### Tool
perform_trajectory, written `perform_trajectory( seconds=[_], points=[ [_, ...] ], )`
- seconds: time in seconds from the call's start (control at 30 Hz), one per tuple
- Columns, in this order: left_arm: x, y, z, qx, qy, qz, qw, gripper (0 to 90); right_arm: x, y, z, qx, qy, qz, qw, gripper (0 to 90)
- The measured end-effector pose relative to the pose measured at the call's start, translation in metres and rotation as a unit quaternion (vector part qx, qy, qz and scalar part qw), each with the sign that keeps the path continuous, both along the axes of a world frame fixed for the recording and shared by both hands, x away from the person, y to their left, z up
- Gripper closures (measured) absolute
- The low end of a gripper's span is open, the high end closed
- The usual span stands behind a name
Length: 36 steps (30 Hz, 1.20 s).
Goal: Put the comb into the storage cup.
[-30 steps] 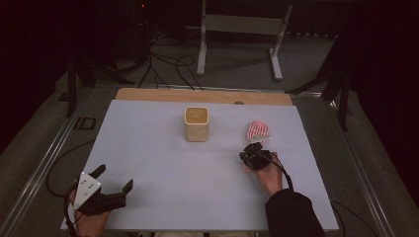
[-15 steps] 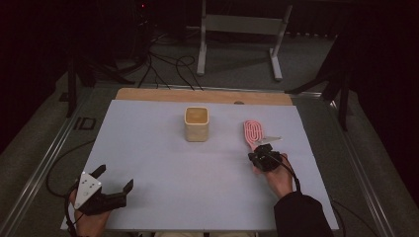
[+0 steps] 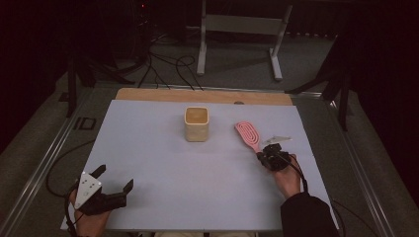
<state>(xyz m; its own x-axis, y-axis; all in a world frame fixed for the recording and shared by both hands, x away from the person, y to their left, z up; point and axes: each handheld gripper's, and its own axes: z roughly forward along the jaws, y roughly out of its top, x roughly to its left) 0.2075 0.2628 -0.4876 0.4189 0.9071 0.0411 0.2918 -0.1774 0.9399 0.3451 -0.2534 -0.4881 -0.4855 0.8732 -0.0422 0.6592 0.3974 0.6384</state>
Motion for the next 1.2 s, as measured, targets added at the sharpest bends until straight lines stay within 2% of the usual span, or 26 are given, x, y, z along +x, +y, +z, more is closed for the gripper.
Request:
perform_trajectory(
  seconds=[0.27,0.37,0.57,0.73,0.8,0.83,0.9,0.93,1.0,1.07,1.1,1.2],
  points=[
    [0.0,0.0,0.0,0.001,0.001,0.0,1.0,0.2,-0.001,-0.014,-0.006,0.001,0.005,-0.017,0.9999,88.1],
    [0.0,-0.001,0.0,0.002,0.002,0.0,1.0,0.2,-0.003,-0.019,-0.008,0.014,0.007,-0.026,0.9996,88.1],
    [0.0,-0.001,0.0,0.001,0.002,0.0,1.0,0.2,-0.006,-0.022,-0.002,0.028,-0.009,-0.024,0.9993,88.0],
    [0.0,0.0,0.001,0.0,0.0,0.0,1.0,0.2,-0.016,-0.029,0.01,0.062,-0.046,-0.023,0.9968,83.3],
    [0.0,0.001,0.002,-0.002,-0.003,0.002,1.0,0.2,-0.022,-0.032,0.014,0.078,-0.061,-0.02,0.9949,75.0],
    [0.0,0.001,0.002,-0.002,-0.003,0.002,1.0,0.2,-0.022,-0.032,0.014,0.078,-0.061,-0.02,0.9949,75.0],
    [-0.001,0.002,0.002,-0.004,-0.004,0.003,1.0,0.2,-0.031,-0.036,0.018,0.105,-0.08,-0.003,0.9912,55.2],
    [-0.001,0.002,0.003,-0.005,-0.005,0.004,1.0,0.2,-0.034,-0.036,0.019,0.107,-0.085,0.0,0.9906,51.8],
    [-0.001,0.002,0.003,-0.007,-0.006,0.005,0.9999,0.2,-0.041,-0.039,0.021,0.116,-0.099,-0.001,0.9883,39.6],
    [-0.001,0.002,0.004,-0.008,-0.008,0.004,0.9999,0.2,-0.047,-0.044,0.022,0.14,-0.104,-0.005,0.9847,31.1],
    [-0.002,0.002,0.004,-0.008,-0.009,0.004,0.9999,0.2,-0.051,-0.047,0.023,0.148,-0.113,-0.009,0.9824,26.7],
    [-0.002,0.003,0.005,-0.011,-0.012,0.001,0.9999,0.1,-0.064,-0.053,0.024,0.151,-0.148,-0.02,0.9771,14.3]
  ],
)
